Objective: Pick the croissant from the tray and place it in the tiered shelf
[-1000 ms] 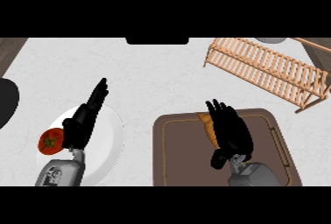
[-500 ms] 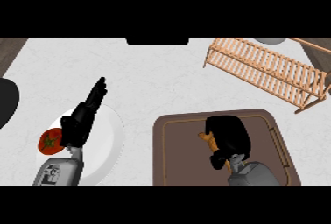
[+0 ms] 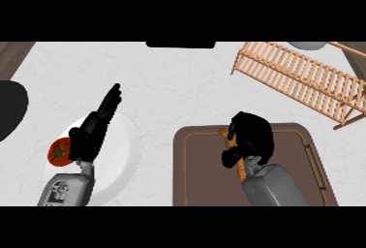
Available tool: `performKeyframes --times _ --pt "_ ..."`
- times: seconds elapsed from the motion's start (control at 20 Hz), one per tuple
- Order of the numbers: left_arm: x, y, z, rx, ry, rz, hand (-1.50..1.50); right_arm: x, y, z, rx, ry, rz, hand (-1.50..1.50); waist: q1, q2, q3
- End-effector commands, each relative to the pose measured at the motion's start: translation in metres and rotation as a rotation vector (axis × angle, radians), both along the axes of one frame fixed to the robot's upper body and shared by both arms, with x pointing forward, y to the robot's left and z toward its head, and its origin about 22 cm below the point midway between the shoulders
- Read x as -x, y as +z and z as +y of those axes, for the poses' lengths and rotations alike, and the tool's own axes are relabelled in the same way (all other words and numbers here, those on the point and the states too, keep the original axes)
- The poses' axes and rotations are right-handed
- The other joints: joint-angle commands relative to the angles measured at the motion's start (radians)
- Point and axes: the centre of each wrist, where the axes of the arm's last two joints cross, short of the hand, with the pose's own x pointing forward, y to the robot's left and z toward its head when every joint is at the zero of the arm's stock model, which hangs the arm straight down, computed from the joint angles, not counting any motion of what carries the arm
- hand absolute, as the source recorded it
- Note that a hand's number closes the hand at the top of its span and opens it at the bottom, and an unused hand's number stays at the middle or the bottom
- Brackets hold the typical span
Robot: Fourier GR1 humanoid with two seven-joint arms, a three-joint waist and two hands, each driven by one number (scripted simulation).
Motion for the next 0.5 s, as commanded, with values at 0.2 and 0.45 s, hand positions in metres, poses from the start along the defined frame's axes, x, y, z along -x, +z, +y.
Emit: performKeyframes --times 0.2,0.45 --pt "-0.008 0.002 -0.026 0.023 -0.063 -0.002 0.0 -0.036 0.049 0.047 -0.217 -0.389 -0.151 1.5 0.058 0.007 0.0" --pt "-0.003 -0.005 -0.02 -0.003 -0.052 0.002 0.0 -0.043 0.085 0.06 -0.408 -0.42 -0.458 1.5 0.051 -0.001 0.0"
